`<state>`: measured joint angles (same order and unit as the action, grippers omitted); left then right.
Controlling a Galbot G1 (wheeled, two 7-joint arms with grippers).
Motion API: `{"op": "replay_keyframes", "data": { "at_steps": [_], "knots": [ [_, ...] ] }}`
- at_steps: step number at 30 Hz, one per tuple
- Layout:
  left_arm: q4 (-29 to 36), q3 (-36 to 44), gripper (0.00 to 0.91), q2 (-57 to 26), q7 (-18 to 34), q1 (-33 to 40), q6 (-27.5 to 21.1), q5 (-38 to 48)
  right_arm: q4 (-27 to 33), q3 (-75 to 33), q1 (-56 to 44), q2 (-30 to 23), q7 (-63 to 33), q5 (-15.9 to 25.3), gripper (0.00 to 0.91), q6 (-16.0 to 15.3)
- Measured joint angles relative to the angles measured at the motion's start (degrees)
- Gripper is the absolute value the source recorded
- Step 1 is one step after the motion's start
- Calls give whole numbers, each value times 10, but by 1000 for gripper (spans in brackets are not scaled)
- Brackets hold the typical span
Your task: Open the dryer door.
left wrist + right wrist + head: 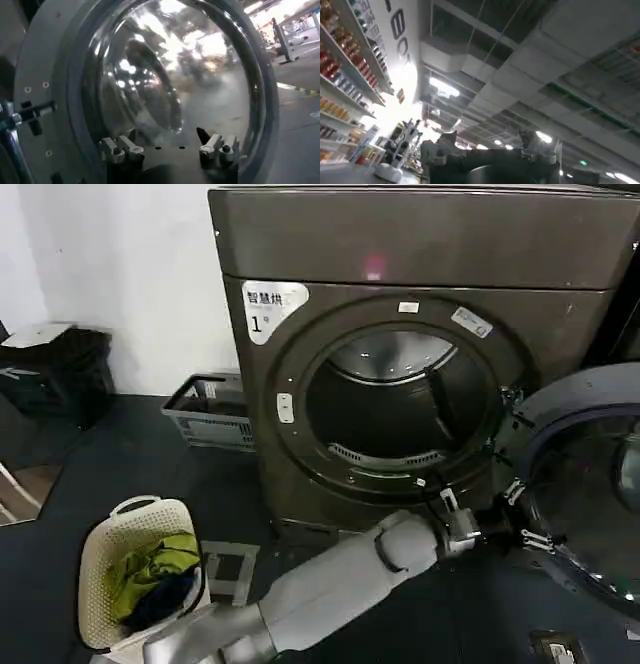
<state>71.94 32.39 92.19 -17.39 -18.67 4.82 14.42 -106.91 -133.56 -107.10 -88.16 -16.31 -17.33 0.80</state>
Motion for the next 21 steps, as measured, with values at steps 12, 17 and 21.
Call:
{"op": "replay_keyframes", "data": {
  "at_steps": [12,17,21],
  "knots": [
    [29,-1,907,0,-1,-1,-16,5,63,9,1,14,-15,31,907,31],
    [69,-1,907,0,7,-9,-45,29,73,13,4,22,-28,28,907,6],
    [127,-2,907,-4,21,-22,-61,48,93,9,-7,30,-41,31,907,-2]
  ]
}}
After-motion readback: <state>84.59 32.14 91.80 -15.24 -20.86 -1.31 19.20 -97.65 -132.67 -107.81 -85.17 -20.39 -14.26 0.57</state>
